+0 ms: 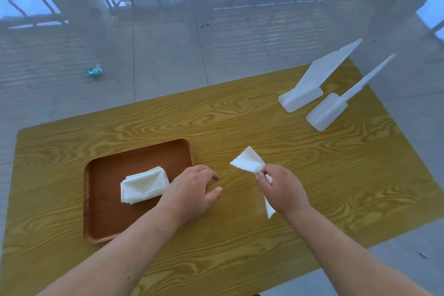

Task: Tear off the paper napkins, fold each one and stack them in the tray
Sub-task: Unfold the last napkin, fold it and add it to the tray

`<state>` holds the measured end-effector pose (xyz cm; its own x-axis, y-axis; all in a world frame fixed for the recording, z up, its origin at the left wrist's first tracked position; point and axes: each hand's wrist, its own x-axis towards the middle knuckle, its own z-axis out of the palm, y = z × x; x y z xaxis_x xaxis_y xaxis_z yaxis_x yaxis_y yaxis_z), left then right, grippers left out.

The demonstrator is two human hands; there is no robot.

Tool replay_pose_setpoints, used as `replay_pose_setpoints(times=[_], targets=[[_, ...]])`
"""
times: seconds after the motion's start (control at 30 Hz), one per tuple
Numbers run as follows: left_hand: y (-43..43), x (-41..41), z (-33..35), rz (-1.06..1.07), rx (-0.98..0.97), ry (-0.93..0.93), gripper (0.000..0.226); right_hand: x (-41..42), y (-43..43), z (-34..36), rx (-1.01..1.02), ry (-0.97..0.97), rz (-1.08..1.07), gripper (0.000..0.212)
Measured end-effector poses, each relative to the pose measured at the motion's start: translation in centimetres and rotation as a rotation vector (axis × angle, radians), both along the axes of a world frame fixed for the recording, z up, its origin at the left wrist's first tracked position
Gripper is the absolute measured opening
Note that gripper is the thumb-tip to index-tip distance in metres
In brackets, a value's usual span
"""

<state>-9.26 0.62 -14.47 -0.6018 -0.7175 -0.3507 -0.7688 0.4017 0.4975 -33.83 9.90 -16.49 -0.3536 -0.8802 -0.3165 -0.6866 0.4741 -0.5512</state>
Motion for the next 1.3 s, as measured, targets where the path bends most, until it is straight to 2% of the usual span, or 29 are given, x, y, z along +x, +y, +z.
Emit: replay_pose_setpoints(times=[0.1,0.2,0.33,0.43,0.63,1.0,1.07,1.2,1.3], targets=[[-0.1,-1.0,0.9,0.153,0.175,0.054,0.029,0.4,-1.3,1.9,0.036,-0.293,-0.139,0.027],[-0.2,-1.7,1.3,0.374,0.39,0.235,0.02,1.5,-2.5,3.5,0.027,-0.56,-0.217,0.025],[-0.2,-2.3,1.8,0.538,0.573,0.47,0.026,3.5,-3.2,4.0,-0.021,-0.751,-0.19,0.023],[-0.3,-2.0,2.3,0.577,0.602,0.544,0.022,4.7,-3.6,3.8,-0.038,-0.737,-0.169,0.023],[-0.1,-1.0,3.0,0.589,0.532,0.535,0.012,5.9,-3.8,4.0,-0.085,-0.685,-0.092,0.023],[-0.1,0.8,4.2,0.471,0.202,0.275,0.012,7.9,-4.1,5.1,-0.098,-0.83,-0.124,0.026],[-0.1,0.9,4.4,0.467,0.177,0.252,0.01,8.0,-4.1,5.2,-0.082,-0.856,-0.092,0.021],[-0.2,0.9,4.4,0.497,0.239,0.289,0.009,8.3,-4.1,5.6,-0.08,-0.863,-0.045,0.013],[-0.5,1.1,4.4,0.553,0.352,0.369,0.015,8.7,-4.1,6.3,-0.075,-0.835,-0.027,0.021]])
